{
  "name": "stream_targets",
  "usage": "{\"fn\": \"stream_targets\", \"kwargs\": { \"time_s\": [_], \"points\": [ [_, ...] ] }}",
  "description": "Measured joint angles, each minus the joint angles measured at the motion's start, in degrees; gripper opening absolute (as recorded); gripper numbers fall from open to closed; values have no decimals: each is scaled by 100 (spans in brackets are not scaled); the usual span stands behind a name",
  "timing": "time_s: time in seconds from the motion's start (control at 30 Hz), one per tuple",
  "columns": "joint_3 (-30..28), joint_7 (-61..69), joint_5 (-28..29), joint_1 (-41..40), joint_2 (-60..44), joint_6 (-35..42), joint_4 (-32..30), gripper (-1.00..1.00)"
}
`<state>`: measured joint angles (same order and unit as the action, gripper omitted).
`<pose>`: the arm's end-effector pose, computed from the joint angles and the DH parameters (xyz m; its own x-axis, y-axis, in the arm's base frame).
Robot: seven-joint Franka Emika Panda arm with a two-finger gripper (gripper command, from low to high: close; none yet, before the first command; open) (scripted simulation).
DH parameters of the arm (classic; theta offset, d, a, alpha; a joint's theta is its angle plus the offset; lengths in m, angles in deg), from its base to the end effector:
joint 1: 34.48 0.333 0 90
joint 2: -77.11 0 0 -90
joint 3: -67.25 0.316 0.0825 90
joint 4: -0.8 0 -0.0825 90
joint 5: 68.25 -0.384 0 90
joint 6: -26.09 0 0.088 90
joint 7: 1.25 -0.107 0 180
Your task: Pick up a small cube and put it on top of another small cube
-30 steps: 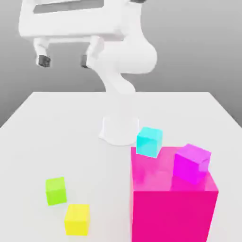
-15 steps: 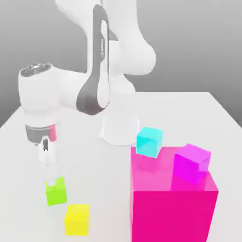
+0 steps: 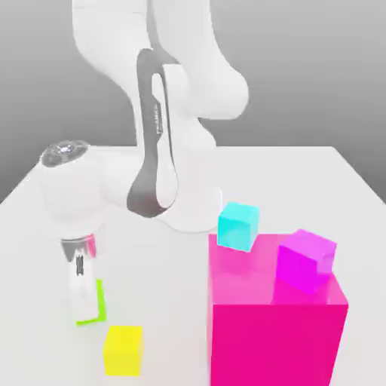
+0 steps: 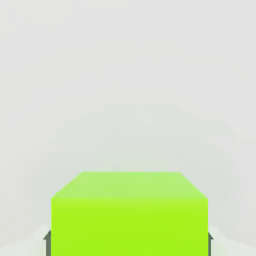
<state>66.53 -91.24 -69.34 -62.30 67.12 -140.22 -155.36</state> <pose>0.3475 -0.1906 0.1701 -0.4936 -0.8697 -0.0024 -0.8697 0.4936 -0.0028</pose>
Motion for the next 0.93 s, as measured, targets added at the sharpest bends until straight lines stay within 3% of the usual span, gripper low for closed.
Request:
{"fn": "stream_targets", "kwargs": {
  "time_s": [0.13,0.67,0.8,0.83,0.93],
  "points": [
    [122,6,151,230,641,777,133,-100],
    [1440,1503,-133,2735,1805,4758,2969,-100],
    [1591,1575,-111,2880,1604,4341,2747,-100],
    [1602,1568,-97,2886,1539,4182,2652,100],
    [1602,1568,-98,2886,1539,4182,2652,100]
  ]
}}
